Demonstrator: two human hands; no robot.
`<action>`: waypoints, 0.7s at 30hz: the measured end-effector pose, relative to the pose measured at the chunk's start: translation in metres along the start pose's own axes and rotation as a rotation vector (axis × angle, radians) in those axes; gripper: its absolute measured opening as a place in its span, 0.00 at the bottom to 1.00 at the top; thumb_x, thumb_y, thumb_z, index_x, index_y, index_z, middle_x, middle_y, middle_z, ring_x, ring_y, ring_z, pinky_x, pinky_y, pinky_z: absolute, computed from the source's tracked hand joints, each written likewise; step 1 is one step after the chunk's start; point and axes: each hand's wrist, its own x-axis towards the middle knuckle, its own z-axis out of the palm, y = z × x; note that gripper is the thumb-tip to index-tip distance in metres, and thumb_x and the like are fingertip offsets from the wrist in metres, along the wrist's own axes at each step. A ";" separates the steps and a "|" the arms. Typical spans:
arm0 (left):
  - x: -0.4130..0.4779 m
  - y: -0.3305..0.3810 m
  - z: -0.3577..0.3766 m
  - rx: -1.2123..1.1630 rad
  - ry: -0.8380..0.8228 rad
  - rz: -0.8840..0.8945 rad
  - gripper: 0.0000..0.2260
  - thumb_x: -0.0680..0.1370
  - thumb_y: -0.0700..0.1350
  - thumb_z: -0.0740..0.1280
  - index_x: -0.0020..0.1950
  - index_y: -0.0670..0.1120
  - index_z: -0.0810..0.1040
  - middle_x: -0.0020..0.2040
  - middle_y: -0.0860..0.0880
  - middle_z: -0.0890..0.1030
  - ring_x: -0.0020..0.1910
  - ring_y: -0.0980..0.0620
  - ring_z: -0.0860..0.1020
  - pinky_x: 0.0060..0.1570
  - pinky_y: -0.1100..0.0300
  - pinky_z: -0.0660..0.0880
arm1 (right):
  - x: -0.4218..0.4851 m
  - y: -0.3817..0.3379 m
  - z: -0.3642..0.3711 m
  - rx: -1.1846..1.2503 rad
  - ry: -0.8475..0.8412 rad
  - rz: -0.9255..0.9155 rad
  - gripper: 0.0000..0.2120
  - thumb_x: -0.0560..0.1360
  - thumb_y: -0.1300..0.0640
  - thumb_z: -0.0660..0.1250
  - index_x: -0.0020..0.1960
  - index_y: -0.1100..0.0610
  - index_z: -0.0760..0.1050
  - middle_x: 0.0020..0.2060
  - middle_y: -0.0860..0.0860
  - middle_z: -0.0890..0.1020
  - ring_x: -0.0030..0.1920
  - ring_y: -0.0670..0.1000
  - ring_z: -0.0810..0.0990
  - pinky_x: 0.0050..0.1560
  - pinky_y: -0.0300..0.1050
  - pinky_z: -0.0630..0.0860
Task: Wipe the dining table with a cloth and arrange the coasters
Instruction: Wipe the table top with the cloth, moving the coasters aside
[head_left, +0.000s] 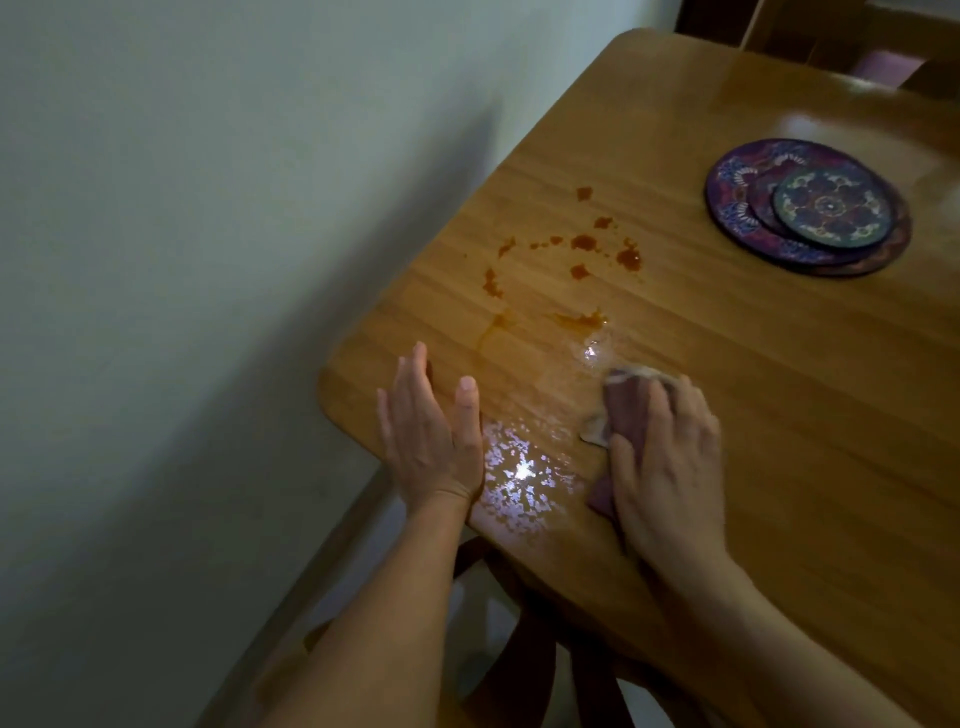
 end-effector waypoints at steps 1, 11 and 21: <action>0.000 -0.001 -0.001 -0.007 -0.001 -0.006 0.33 0.77 0.64 0.45 0.78 0.49 0.59 0.76 0.50 0.65 0.76 0.54 0.60 0.76 0.56 0.43 | 0.011 -0.020 0.010 -0.007 -0.018 -0.050 0.29 0.77 0.48 0.53 0.76 0.60 0.60 0.75 0.61 0.60 0.76 0.61 0.56 0.76 0.60 0.53; -0.001 -0.002 -0.007 -0.094 0.013 -0.010 0.33 0.76 0.63 0.48 0.77 0.47 0.61 0.76 0.50 0.66 0.74 0.56 0.62 0.77 0.53 0.47 | 0.011 -0.044 0.021 0.013 -0.388 -0.793 0.25 0.79 0.52 0.56 0.76 0.49 0.63 0.78 0.46 0.60 0.78 0.49 0.52 0.78 0.51 0.46; 0.002 -0.004 0.004 0.097 -0.007 0.031 0.31 0.78 0.63 0.44 0.74 0.50 0.67 0.76 0.52 0.65 0.77 0.54 0.56 0.76 0.48 0.47 | 0.042 -0.004 0.006 0.001 -0.069 -0.298 0.26 0.77 0.55 0.57 0.75 0.56 0.65 0.75 0.56 0.65 0.77 0.56 0.57 0.78 0.53 0.49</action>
